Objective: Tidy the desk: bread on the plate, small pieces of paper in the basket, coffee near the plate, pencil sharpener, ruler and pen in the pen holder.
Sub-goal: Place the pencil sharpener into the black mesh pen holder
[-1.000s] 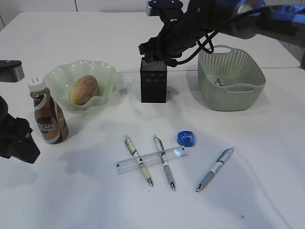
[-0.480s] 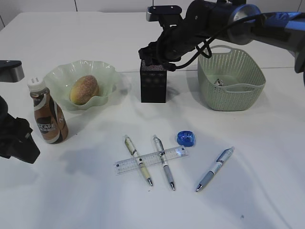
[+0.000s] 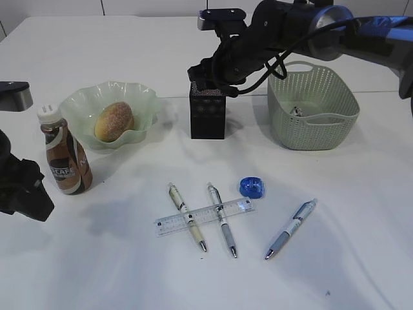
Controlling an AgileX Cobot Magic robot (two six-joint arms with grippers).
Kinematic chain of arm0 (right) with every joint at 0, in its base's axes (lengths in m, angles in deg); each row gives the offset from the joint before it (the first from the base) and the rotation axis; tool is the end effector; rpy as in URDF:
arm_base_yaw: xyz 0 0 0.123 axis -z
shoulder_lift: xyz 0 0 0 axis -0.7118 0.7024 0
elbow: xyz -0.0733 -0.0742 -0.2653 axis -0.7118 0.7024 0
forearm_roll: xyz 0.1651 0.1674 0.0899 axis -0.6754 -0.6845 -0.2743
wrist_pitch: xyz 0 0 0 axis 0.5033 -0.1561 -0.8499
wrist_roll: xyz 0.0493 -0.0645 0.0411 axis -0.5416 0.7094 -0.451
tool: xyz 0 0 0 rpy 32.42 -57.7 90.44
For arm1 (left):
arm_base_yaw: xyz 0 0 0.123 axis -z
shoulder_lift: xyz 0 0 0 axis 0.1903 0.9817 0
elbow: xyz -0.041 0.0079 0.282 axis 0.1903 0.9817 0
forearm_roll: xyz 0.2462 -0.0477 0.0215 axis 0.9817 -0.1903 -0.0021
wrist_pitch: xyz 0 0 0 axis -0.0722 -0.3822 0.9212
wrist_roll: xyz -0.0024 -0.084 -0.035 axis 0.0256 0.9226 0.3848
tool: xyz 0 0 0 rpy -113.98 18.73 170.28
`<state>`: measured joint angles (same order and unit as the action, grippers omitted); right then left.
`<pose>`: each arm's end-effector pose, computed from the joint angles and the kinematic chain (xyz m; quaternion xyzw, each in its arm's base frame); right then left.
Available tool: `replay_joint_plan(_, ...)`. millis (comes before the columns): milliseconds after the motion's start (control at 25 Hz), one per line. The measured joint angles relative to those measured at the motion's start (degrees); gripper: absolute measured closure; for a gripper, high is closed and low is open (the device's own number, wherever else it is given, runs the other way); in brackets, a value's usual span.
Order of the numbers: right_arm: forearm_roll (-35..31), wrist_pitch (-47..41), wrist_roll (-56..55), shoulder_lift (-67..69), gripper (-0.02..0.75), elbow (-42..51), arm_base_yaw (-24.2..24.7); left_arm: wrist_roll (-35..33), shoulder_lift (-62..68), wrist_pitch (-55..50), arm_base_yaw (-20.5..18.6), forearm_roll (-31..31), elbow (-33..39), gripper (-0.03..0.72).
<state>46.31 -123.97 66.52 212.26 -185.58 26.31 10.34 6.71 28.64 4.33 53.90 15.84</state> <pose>0.5105 0.1914 0.2040 -0.1804 0.9002 0.1347 0.3728 0.2416 -0.0833 0.2453 0.1298 0.9783 -0.1090 0.1188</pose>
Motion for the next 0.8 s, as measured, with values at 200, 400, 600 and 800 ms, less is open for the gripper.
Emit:
replay_joint_plan(200, 0.00, -0.24, 0.34, 0.00, 0.305, 0.00, 0.00, 0.00, 0.00, 0.00, 0.00, 0.00, 0.00, 0.286)
replay_joint_plan(400, 0.00, -0.28, 0.47, 0.00, 0.241, 0.00, 0.00, 0.00, 0.00, 0.00, 0.00, 0.00, 0.00, 0.287)
replay_joint_plan(600, 0.00, -2.70, 0.56, 0.00, 0.239, -1.23, 0.00, 0.00, 0.00, 0.00, 0.00, 0.00, 0.00, 0.286)
replay_joint_plan(800, 0.00, -13.43, 0.61, -0.76, 0.239, -8.38, 0.00, 0.00, 0.00, 0.00, 0.00, 0.00, 0.00, 0.287)
